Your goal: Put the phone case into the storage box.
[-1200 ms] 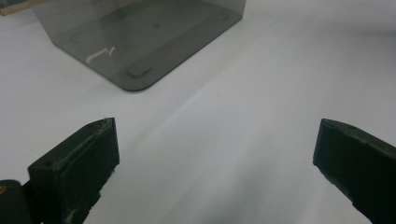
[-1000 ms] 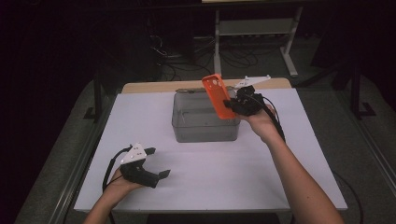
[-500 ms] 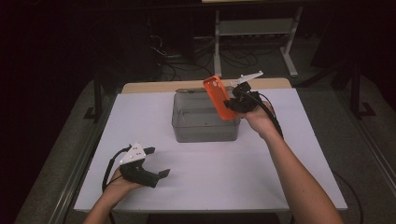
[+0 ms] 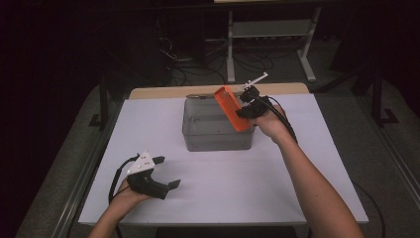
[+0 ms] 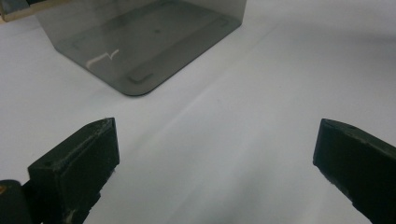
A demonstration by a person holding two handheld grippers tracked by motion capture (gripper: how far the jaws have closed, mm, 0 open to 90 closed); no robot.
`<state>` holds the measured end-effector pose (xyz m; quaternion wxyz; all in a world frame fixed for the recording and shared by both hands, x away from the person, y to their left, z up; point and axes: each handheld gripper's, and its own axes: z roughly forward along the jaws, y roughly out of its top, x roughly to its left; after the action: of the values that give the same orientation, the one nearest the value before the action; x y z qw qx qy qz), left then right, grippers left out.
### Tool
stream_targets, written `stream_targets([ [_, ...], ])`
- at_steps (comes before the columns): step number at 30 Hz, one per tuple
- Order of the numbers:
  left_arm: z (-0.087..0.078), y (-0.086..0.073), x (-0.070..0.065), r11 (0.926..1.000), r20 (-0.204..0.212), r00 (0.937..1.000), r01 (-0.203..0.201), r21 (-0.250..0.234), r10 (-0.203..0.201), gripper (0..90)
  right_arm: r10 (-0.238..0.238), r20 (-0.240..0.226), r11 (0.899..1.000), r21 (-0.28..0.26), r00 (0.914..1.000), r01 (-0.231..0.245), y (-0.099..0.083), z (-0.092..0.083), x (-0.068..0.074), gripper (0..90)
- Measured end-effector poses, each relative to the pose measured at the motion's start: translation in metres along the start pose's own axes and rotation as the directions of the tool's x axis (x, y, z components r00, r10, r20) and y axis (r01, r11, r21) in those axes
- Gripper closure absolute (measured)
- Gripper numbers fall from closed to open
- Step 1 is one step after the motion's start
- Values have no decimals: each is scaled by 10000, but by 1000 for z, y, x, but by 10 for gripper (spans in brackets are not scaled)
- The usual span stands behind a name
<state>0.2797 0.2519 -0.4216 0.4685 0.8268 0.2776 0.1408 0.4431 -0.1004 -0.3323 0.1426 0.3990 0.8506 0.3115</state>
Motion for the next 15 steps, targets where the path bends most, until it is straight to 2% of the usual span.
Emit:
stream_targets([
  [6, 0, 0, 0, 10000, 8, 10000, -12, 4, 12, 0, 14, 47, 9977, 674, 10000, -17, 5, 6, 0, 818],
  [15, 0, 0, 0, 10000, 21, 10000, -23, 10, 23, 0, 114, 130, 9886, 1501, 9999, -132, 10, 15, 0, 817],
])
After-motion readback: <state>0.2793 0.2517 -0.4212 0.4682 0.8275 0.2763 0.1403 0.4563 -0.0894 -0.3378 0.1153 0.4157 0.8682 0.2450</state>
